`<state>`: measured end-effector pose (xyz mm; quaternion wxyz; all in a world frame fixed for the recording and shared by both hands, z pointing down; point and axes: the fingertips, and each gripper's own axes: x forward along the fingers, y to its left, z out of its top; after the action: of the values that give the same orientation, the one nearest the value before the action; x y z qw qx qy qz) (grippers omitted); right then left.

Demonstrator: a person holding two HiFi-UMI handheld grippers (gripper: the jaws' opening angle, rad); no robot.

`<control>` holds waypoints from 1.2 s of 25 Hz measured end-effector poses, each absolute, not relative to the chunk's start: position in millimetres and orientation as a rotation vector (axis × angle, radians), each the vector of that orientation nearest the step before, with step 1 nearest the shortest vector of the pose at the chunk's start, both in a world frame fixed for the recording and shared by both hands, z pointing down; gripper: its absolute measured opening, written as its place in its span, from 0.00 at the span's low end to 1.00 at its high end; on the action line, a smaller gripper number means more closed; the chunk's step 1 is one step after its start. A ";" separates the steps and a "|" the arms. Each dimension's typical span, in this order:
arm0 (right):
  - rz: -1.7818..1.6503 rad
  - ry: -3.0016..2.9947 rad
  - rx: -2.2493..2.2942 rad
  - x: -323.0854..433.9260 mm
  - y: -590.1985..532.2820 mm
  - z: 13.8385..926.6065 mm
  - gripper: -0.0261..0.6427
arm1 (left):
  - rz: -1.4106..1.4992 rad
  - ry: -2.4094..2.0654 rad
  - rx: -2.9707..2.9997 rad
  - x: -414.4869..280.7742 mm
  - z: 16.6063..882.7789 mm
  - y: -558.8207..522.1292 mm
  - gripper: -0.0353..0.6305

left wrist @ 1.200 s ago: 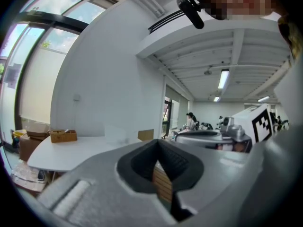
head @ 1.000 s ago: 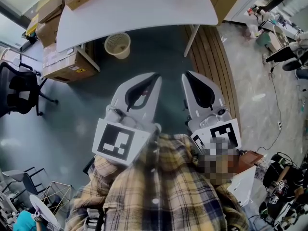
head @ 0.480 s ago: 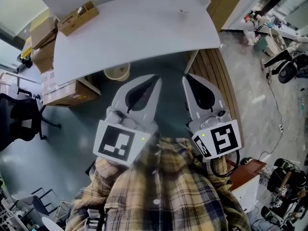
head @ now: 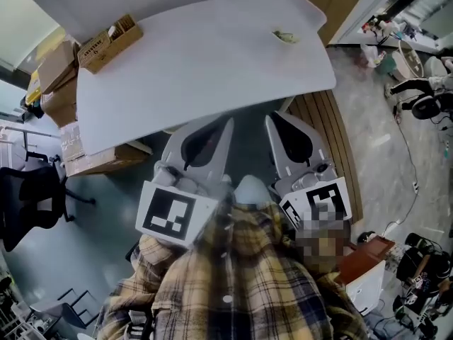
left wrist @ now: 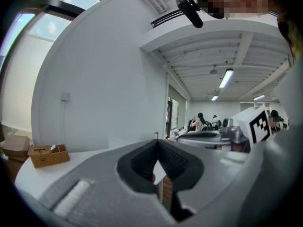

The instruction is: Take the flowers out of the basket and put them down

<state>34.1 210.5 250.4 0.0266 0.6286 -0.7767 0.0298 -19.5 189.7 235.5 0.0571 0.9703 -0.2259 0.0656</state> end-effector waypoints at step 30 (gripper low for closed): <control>0.063 -2.499 1.744 254.9 -62.8 232.5 0.05 | 0.146 -0.908 2.842 182.4 230.8 -74.8 0.05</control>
<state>254.9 -62.8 232.5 0.0468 0.5714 -0.8191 0.0206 182.4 -74.8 230.8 0.0771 0.9485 -0.3032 0.0488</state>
